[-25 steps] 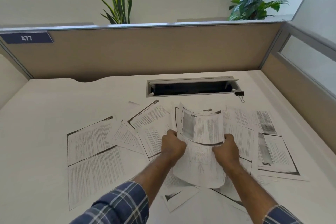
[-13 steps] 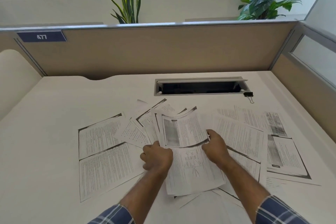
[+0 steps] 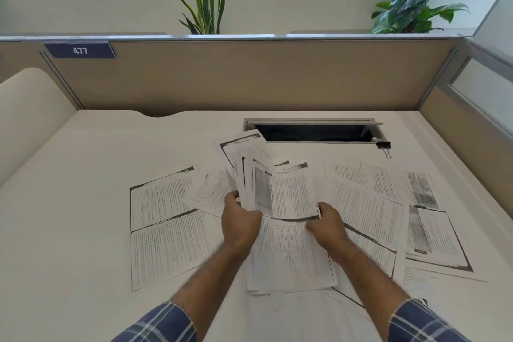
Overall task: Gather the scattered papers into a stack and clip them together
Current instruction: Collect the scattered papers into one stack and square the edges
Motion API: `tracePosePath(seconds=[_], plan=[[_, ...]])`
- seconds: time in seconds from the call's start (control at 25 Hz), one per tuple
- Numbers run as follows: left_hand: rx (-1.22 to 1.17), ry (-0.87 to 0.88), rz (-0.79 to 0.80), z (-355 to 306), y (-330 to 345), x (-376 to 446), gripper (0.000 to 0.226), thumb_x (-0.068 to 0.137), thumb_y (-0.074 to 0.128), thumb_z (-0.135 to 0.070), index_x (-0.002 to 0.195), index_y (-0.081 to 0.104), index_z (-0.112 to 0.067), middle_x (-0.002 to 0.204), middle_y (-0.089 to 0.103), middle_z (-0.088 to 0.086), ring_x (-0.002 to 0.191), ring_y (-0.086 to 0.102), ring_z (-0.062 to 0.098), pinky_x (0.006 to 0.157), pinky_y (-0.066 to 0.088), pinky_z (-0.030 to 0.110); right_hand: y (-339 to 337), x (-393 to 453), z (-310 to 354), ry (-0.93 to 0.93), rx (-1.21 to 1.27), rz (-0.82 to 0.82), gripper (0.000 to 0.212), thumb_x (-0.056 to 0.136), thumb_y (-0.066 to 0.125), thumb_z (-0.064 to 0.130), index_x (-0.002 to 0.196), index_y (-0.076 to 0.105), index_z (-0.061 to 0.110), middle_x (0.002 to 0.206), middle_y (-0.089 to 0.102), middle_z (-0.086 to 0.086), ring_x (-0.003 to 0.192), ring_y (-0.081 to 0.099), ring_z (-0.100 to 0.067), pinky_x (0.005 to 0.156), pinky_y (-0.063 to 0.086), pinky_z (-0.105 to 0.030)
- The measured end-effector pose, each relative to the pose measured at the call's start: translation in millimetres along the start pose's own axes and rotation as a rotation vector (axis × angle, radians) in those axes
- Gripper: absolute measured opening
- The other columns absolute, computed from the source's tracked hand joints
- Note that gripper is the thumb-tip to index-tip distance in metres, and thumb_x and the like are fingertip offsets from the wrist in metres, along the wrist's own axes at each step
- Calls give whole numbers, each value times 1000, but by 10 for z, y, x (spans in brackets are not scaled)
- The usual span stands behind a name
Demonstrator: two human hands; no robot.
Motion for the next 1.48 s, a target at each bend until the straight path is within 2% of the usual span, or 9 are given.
tracePosePath(seconds=[0.2,0.4,0.56,0.8,0.88,1.04,1.24,1.4,1.48], plan=[[241,135,82,128,-101,-65,41,80,66,-4,120,63,-10,108,70,0,94,67,19,79,54,27,85,-67,-3,25,76,16,40,82,55,-9,111,64,17,95,66,9,87,61,-6,66,47,-18],[593,194,39,312,-49,-185,51,80,61,-13,131,61,-16,126,61,6,114,60,26,94,52,40,173,-127,-55,32,100,14,42,83,53,-8,111,63,21,91,63,17,85,58,1,62,43,-15],[235,110,204,251,-70,-159,33,86,58,-4,118,60,-16,90,63,-15,81,63,3,59,51,16,156,-118,-34,45,145,44,41,81,56,-7,110,64,21,92,66,14,84,61,-1,63,45,-16],[-220,-25,347,-67,-546,49,40,76,61,11,109,65,-11,95,78,6,85,75,24,61,60,31,-67,-58,280,-2,350,96,44,77,74,0,118,60,12,115,68,-5,108,63,-21,88,51,-32],[-249,8,381,-194,-727,91,38,75,60,14,104,67,-10,94,79,8,89,75,28,64,61,35,-171,-82,518,-107,437,174,60,74,82,9,125,53,13,121,67,-4,114,62,-20,95,51,-36],[-204,104,491,-416,-923,101,29,76,65,5,104,70,-3,103,76,17,98,73,34,82,60,46,-281,-200,999,-281,455,380,62,62,88,20,118,64,13,113,74,-7,105,71,-22,83,60,-34],[-173,294,465,-806,-1167,13,27,84,76,-11,110,70,-12,100,78,5,94,76,25,73,63,35,-263,-365,1367,-400,454,323,36,68,84,7,99,73,23,104,76,-7,100,73,-23,79,62,-41],[-205,445,365,-1082,-1410,35,33,80,79,-4,111,71,-12,103,76,10,95,75,28,79,62,46,-286,-491,1587,-504,404,342,37,75,81,2,95,74,32,104,75,-4,99,73,-23,75,62,-41],[-132,483,342,-1132,-1407,18,36,77,80,0,102,72,-25,102,74,9,96,71,27,82,60,50,-305,-547,1650,-534,345,345,39,72,83,9,94,73,39,101,75,1,98,73,-21,75,63,-41]])
Point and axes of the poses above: each hand's wrist, its own x-axis towards the middle knuckle, its own y-axis out of the palm, z = x × y, the point moved 4 cm from there along x, towards the middle knuckle
